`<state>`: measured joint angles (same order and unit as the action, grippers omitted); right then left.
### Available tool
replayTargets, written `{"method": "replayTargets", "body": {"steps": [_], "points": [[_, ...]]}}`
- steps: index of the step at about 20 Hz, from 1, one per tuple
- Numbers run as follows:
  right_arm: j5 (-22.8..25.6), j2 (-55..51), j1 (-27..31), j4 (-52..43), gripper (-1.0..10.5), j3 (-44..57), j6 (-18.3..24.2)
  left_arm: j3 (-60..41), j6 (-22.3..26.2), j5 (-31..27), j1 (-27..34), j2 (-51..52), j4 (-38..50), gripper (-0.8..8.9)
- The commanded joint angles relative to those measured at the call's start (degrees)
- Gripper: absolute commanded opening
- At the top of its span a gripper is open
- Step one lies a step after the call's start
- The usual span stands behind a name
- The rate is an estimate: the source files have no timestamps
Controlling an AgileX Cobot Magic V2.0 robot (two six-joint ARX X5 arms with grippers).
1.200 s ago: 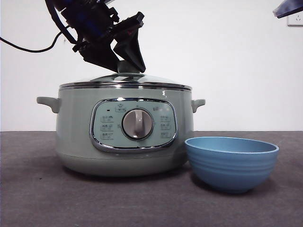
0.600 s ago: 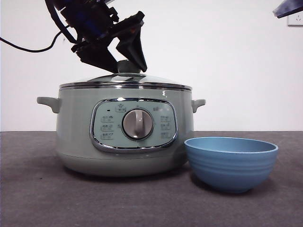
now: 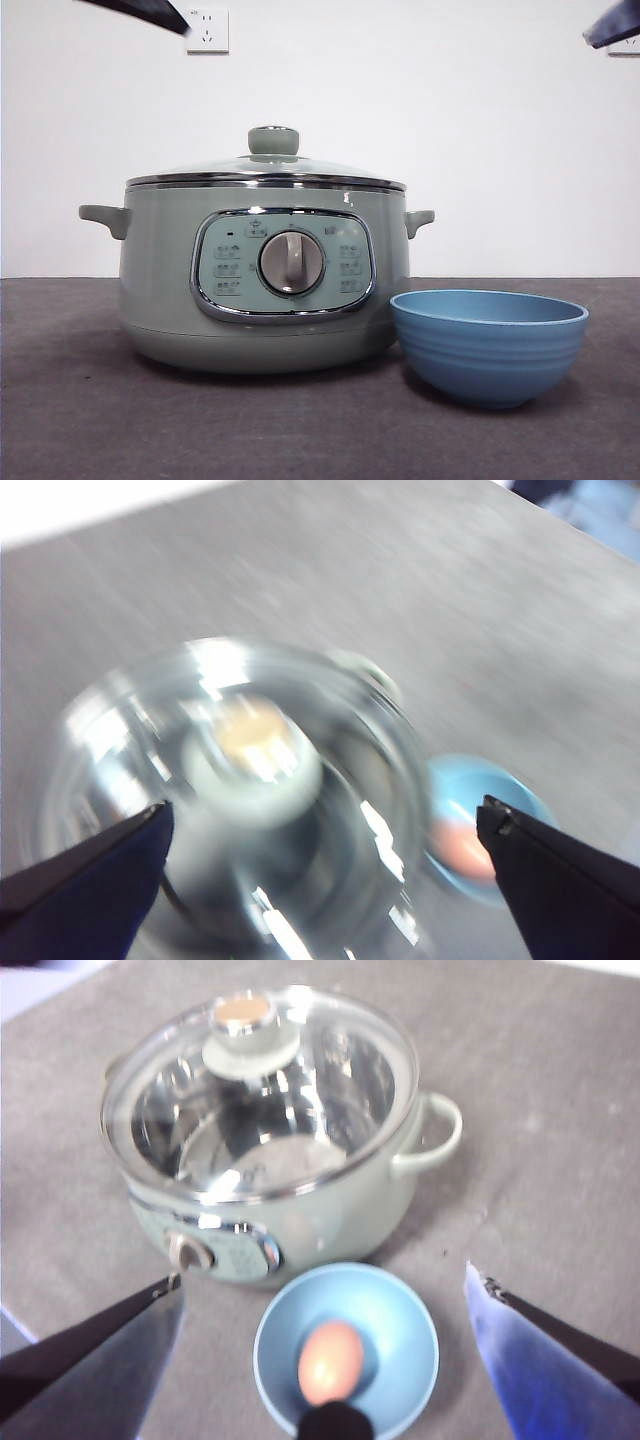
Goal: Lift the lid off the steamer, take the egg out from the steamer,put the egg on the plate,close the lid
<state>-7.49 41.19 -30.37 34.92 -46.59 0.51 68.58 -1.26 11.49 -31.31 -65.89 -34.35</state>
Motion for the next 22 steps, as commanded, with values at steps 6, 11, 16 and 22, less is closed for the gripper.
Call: {"method": "replayTargets", "body": {"steps": [6,11,16,22], "points": [[-7.6,0.0,-0.1,6.3,0.0,0.5,-1.1,0.2,-1.7,1.1,-0.2,10.1,-19.5,-0.06],[-7.5,0.0,-0.1,7.4,0.0,0.5,-1.1,0.2,-1.7,0.9,-0.2,10.7,-21.5,-0.05],[-7.2,0.0,-0.1,7.4,0.0,0.5,-1.1,0.2,-1.7,0.7,-0.2,10.7,-21.2,-0.04],[-7.2,0.0,-0.1,7.4,0.0,0.5,-1.1,0.2,-1.7,0.7,-0.2,10.7,-21.0,-0.04]]}}
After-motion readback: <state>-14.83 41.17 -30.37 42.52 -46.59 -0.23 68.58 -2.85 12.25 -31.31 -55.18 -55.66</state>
